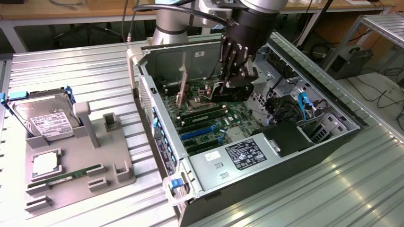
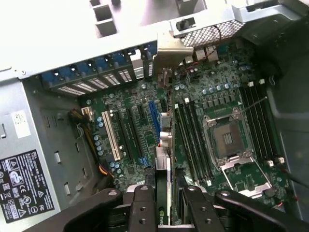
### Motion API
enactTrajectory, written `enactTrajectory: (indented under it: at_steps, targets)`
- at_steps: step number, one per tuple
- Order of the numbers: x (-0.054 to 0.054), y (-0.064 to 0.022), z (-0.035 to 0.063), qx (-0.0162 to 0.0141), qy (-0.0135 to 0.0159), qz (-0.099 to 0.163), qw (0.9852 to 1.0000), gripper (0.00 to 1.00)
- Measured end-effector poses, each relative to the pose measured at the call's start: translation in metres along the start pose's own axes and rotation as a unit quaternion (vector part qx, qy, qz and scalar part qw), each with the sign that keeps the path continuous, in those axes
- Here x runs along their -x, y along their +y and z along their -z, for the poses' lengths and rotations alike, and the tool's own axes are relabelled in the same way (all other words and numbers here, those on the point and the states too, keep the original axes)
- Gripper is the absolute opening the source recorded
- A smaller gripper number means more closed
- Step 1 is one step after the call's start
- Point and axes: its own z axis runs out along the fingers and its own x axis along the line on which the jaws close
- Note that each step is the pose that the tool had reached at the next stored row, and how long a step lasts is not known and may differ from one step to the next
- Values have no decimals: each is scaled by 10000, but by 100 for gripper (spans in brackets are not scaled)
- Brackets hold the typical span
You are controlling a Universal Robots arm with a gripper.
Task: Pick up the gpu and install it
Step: 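Insert the gpu into the slot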
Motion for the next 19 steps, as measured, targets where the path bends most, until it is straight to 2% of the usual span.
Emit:
enactTrajectory:
  at_steps: [3, 7, 9, 11, 13, 15, 17, 19]
  targets:
    - [0, -2, -31, 5, 18, 305, 9995, 26]
    - [-1, -5, -68, 11, 40, 658, 9978, 26]
    - [-2, -4, -85, 10, 40, 760, 9971, 26]
    - [-5, 7, -99, -2, 28, 793, 9968, 26]
    - [-16, 50, -119, -47, 16, 798, 9968, 26]
    - [-33, 116, -141, -106, 6, 799, 9967, 26]
    - [-48, 176, -165, -138, 0, 801, 9967, 26]
    - [-58, 210, -202, -155, -2, 802, 9967, 26]
